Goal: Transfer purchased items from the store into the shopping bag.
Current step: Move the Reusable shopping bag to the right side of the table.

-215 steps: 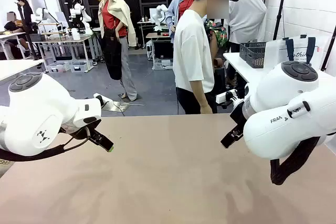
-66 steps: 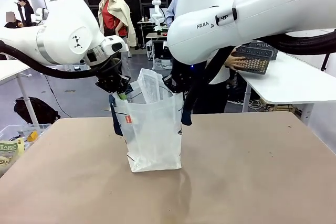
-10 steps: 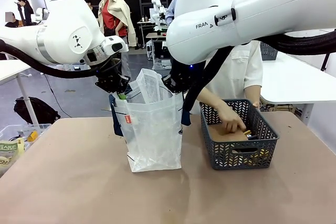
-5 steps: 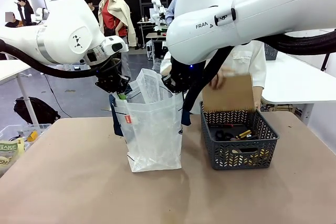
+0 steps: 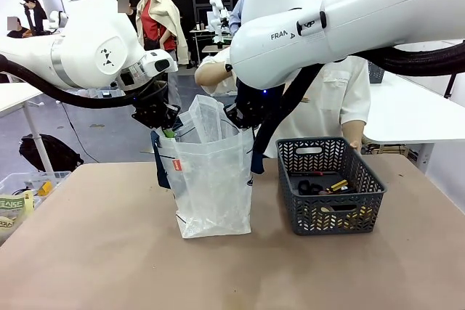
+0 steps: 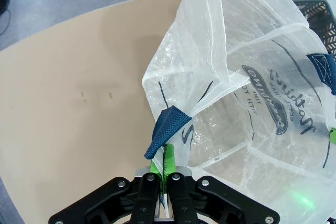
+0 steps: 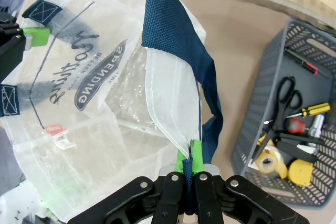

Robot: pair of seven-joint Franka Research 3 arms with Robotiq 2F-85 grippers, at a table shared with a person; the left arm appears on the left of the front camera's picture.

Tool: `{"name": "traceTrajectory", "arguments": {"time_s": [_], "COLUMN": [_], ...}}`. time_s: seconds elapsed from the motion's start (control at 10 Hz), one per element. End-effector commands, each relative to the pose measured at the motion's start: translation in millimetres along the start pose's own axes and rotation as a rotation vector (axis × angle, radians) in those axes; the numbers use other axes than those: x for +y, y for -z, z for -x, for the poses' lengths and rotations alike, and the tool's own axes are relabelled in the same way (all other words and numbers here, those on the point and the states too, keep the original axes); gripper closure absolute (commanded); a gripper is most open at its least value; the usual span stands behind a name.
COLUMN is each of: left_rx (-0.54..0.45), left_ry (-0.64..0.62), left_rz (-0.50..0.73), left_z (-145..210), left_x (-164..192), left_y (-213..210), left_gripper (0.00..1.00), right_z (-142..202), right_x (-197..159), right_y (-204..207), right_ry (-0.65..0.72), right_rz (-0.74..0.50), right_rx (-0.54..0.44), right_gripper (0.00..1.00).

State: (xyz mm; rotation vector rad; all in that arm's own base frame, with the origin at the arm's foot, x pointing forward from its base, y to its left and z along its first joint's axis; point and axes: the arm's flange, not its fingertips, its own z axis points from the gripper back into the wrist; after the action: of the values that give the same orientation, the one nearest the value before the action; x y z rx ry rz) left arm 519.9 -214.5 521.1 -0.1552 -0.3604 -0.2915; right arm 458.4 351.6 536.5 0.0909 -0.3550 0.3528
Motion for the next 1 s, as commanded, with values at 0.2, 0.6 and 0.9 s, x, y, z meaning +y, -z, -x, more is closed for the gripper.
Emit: {"name": "traceTrajectory", "arguments": {"time_s": [0.2,0.6,0.9], "left_rx": [-0.001,-0.001,-0.001], "left_ry": [0.000,0.000,0.000], "left_rz": [0.007,0.007,0.007], "left_z": [1.8,1.8,1.8], "left_x": [-0.8,-0.8,-0.8], "left_y": [0.7,0.7,0.7], "left_gripper": [1.00,1.00,1.00], "right_z": [1.5,1.5,1.5], "right_x": [-1.6,-1.6,-1.6], "right_y": [1.3,1.3,1.3], "right_ry": [0.007,0.007,0.007], "right_rz": [-0.002,-0.002,-0.002], "right_rx": [0.004,0.004,0.004], "right_gripper": [1.00,1.00,1.00]}}
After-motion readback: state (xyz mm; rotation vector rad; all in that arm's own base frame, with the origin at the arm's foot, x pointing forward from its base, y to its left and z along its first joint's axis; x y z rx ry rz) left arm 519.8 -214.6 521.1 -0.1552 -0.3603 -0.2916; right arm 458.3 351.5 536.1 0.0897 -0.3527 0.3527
